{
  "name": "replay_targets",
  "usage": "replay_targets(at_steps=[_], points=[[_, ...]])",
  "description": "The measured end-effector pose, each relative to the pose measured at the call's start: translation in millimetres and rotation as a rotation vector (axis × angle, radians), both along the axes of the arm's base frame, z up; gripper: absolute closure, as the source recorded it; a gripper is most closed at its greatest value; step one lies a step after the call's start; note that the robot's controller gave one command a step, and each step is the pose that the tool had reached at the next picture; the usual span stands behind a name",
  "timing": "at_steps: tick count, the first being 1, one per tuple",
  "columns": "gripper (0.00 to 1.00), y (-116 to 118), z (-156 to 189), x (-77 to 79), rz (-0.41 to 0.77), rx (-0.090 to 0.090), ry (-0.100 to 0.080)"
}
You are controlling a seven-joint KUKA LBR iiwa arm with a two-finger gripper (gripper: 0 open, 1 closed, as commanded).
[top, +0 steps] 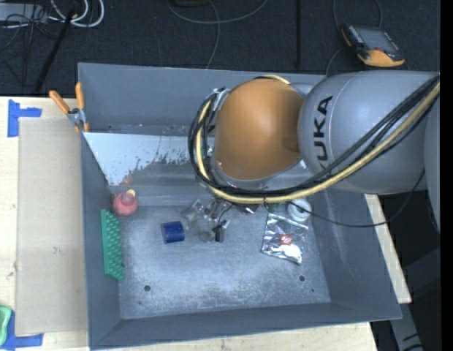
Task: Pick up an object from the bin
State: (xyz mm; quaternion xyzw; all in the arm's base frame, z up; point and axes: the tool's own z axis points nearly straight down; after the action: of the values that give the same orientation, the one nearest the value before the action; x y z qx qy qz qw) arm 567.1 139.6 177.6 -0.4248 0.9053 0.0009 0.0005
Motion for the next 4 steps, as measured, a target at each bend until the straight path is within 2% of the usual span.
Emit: replay_targets(at_steps=[1, 2, 3, 4], points=[[0.0, 0, 0, 0.1, -0.001, 0.0, 0.0], [0.0, 20, -86, 22.6, 0.018, -0.002, 0.007], [0.0, 8, 21, 7.5, 0.237, 0.0, -0.007], [0.0, 49, -77, 28.2, 0.099, -0.001, 0.007]])
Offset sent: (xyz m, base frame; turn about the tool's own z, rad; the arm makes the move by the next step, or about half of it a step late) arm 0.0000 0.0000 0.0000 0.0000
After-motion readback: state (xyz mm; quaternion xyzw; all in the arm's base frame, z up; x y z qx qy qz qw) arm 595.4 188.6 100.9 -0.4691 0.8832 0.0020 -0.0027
